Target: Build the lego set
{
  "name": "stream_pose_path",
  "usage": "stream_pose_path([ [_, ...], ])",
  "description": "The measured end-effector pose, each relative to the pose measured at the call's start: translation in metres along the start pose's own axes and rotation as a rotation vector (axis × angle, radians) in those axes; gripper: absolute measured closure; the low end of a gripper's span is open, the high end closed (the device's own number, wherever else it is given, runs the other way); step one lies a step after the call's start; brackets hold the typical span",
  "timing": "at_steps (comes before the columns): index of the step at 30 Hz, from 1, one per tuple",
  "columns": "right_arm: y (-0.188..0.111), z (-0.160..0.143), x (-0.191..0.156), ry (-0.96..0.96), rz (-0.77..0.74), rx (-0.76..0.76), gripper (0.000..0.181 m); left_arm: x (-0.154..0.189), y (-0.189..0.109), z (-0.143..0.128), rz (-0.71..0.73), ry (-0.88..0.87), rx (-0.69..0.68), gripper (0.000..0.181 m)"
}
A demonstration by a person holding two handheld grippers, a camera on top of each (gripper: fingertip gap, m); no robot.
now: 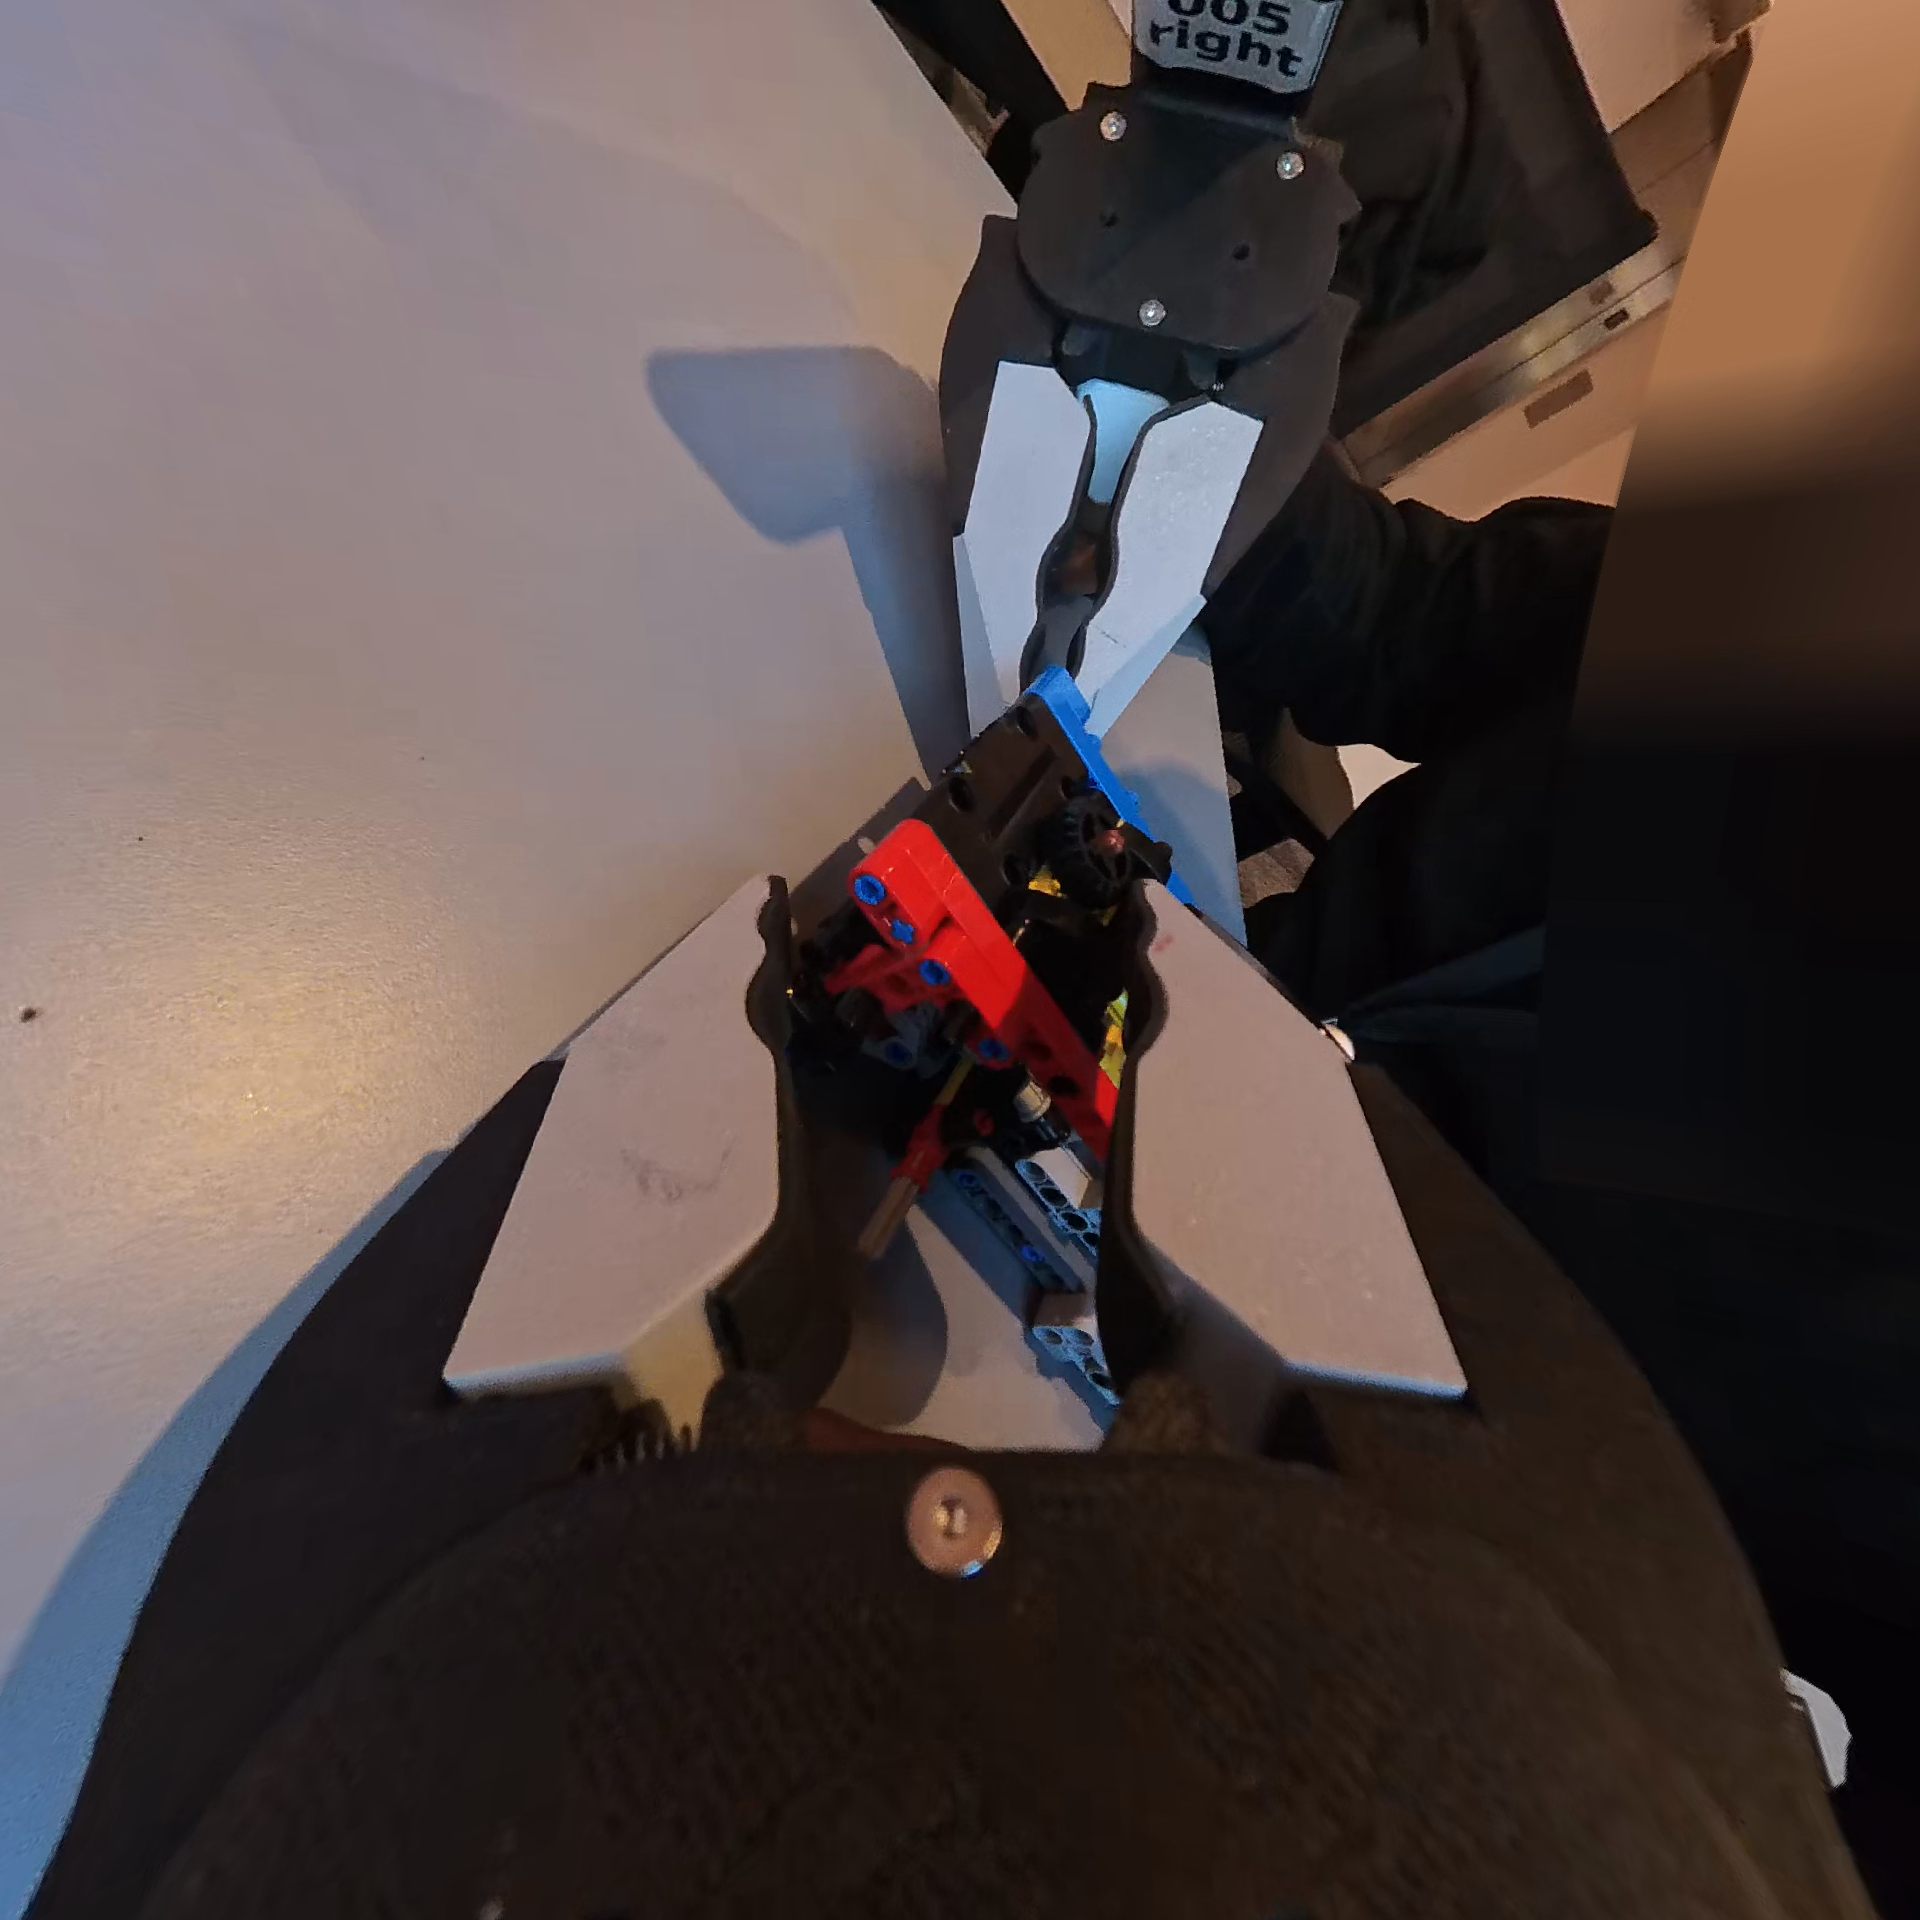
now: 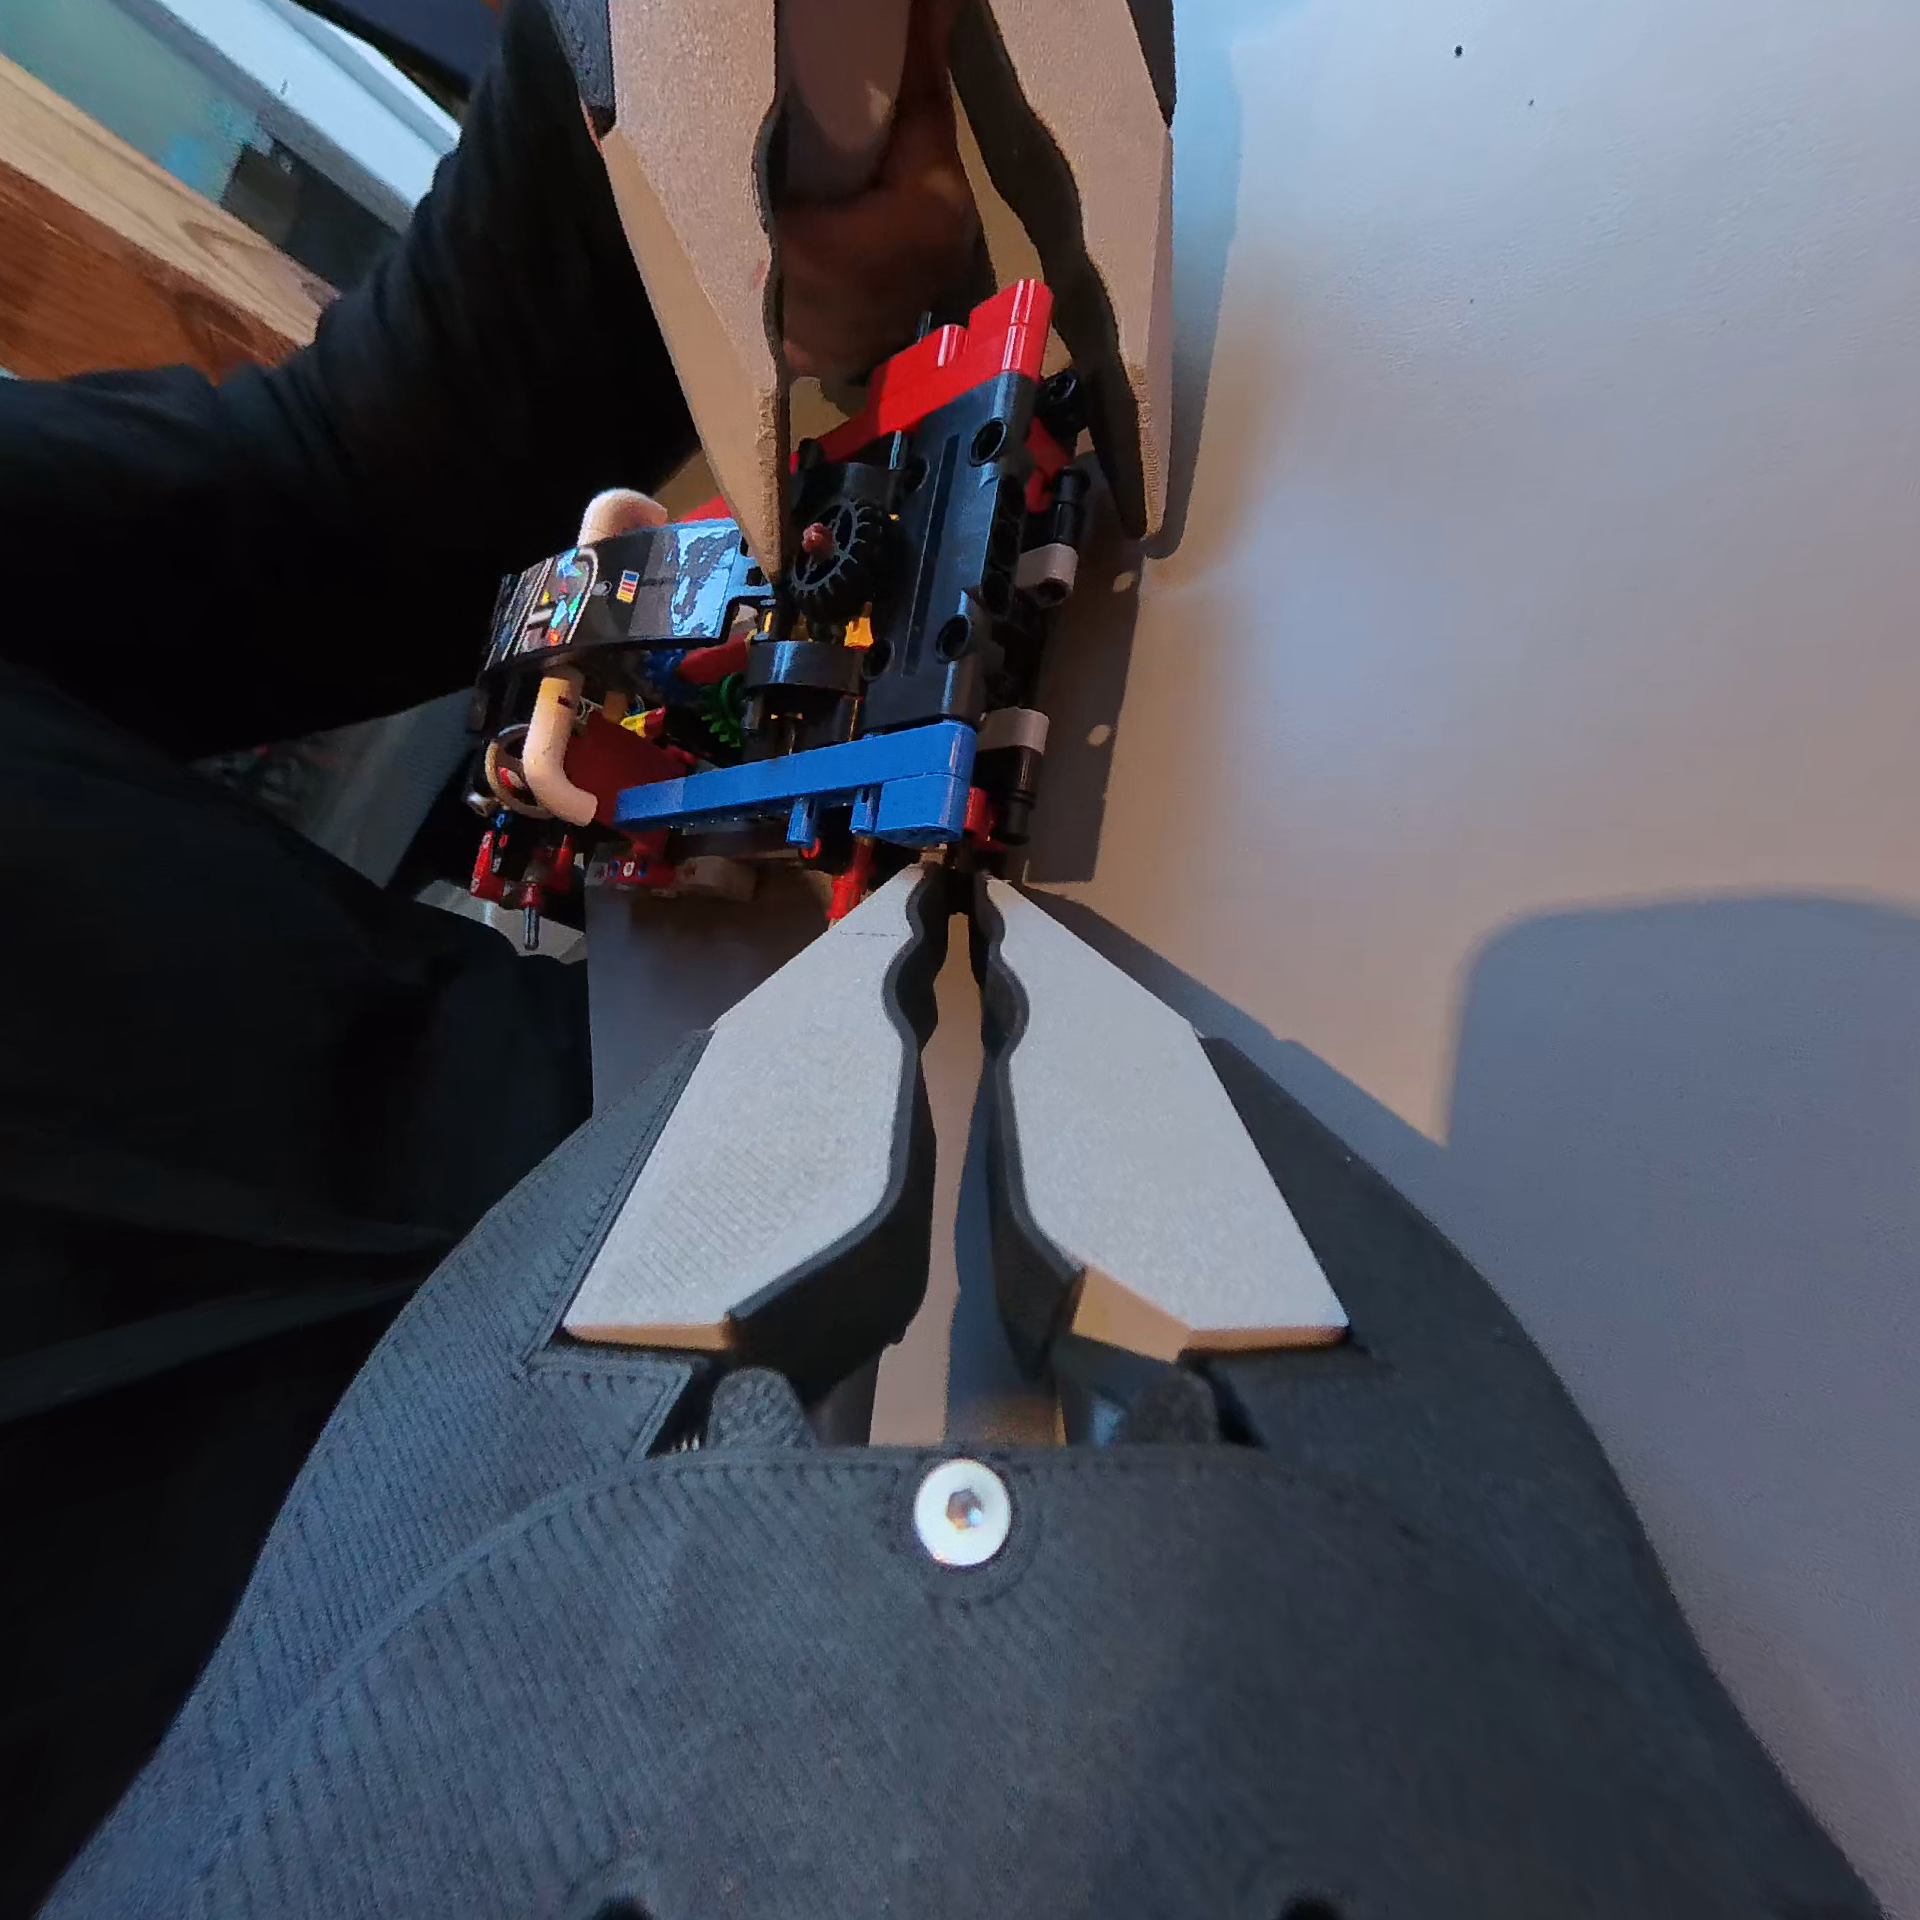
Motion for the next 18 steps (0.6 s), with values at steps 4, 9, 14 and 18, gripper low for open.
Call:
stream_pose_path([
  [4, -0.0004, 0.0014, -0.0003, 0.06, 0.047, 0.003, 0.181, 0.0044, -0.001, -0.0014, -0.04, 0.018, -0.004, 0.126],
  [9, 0.0005, 0.001, -0.0005, 0.017, 0.026, -0.001, 0.18, 0.0077, -0.0041, -0.0012, -0.06, 0.051, -0.001, 0.133],
  [14, 0.0018, 0.0023, -0.0016, -0.015, 0.008, 0.011, 0.181, 0.0082, -0.0089, -0.0027, -0.066, 0.06, 0.002, 0.133],
  [18, 0.0041, 0.0015, -0.0027, -0.011, 0.014, 0.004, 0.18, 0.0068, -0.0085, -0.0026, -0.061, 0.048, 0.004, 0.136],
])
Point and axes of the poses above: each gripper's, where its closed fingertips meet, y out along the fingers, z out of its top, x = y × z across the jaws, the point moved 3 cm from there along -y, back along the fingers, and after that the axes turned 5 degrees about x, right-handed, at the moved point
